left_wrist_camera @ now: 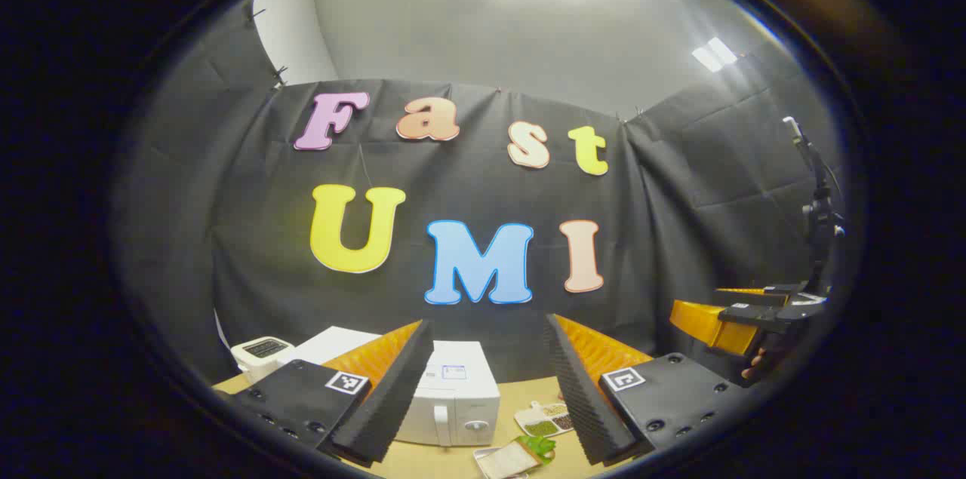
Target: Open the microwave oven with the left hand, put the food in, and close the microwave oven.
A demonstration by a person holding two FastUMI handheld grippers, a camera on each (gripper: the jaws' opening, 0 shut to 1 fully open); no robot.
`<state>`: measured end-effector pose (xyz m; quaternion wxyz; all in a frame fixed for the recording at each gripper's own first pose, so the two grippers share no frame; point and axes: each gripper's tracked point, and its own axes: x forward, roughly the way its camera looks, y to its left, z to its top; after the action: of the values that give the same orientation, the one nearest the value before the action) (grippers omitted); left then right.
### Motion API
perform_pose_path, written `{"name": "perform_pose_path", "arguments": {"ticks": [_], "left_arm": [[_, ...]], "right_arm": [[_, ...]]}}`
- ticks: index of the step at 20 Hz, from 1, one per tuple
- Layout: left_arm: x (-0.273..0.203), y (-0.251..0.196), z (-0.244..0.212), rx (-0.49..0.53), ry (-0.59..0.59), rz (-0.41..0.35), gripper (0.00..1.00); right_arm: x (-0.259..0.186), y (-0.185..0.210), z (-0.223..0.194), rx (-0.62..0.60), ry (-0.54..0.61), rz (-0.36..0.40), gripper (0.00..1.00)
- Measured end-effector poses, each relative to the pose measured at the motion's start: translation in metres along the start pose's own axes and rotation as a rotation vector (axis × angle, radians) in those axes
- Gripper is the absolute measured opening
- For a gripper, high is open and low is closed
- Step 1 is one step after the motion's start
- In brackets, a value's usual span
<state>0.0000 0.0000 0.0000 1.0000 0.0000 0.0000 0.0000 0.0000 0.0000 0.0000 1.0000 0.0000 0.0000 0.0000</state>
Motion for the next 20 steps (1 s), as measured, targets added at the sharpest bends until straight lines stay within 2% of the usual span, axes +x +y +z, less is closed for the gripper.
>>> {"name": "perform_pose_path", "arguments": {"ticks": [3,4,5,8,15,19,20], "left_arm": [[0.005,0.002,0.004,0.02,0.0,0.026,0.97],[0.005,0.002,0.004,0.023,-0.001,0.035,0.99],[0.006,0.0,0.005,0.025,-0.002,0.042,0.98],[0.008,-0.004,0.005,0.034,0.005,0.046,0.95],[0.016,0.007,-0.006,0.023,0.034,0.112,0.96],[0.017,0.021,-0.01,0.016,0.025,0.107,0.95],[0.017,0.026,-0.011,0.018,0.024,0.097,0.99]], "right_arm": [[0.004,0.011,-0.011,0.037,0.029,0.062,0.99],[0.004,0.014,-0.014,0.051,0.035,0.08,0.96],[0.005,0.018,-0.013,0.069,0.036,0.099,1.0],[0.011,0.024,-0.014,0.096,0.039,0.137,0.99],[0.027,0.017,-0.017,0.051,0.042,0.155,0.99],[0.031,0.02,-0.017,0.027,0.033,0.141,1.0],[0.033,0.023,-0.014,0.027,0.028,0.126,0.99]]}}
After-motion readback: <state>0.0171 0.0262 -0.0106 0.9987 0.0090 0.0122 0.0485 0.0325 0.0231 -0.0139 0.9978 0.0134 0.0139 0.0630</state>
